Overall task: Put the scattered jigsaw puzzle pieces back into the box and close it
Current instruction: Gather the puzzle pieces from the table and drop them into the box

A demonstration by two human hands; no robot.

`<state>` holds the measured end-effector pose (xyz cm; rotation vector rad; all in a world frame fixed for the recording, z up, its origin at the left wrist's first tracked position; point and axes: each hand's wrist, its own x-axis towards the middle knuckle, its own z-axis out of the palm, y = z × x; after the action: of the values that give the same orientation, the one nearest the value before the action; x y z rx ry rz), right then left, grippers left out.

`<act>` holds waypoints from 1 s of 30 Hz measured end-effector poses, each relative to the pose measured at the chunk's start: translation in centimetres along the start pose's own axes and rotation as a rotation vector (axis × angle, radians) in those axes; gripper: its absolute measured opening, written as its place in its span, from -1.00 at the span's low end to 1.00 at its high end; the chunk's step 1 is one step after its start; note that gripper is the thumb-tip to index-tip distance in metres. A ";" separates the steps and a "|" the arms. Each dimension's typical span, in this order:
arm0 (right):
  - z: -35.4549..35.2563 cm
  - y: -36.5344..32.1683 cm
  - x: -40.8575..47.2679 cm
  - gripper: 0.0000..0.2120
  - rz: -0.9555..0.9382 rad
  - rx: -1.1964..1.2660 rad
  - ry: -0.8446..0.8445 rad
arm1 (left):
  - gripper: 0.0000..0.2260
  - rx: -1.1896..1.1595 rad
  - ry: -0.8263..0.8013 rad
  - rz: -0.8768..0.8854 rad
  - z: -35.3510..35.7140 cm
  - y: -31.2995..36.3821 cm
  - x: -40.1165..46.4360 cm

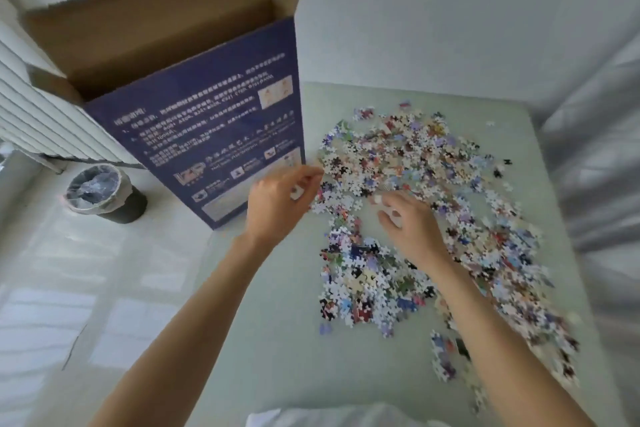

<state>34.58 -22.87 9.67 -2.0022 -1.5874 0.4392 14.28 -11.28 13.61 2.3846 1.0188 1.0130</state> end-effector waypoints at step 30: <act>13.4 8.7 -14.6 -0.35 0.851 -0.111 0.146 | -0.29 0.253 -0.777 -0.124 14.8 -0.9 -20.3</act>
<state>30.22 -35.51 -7.33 -2.6647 -0.6156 0.4951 14.85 -26.24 -6.62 2.5131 0.9906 -0.1259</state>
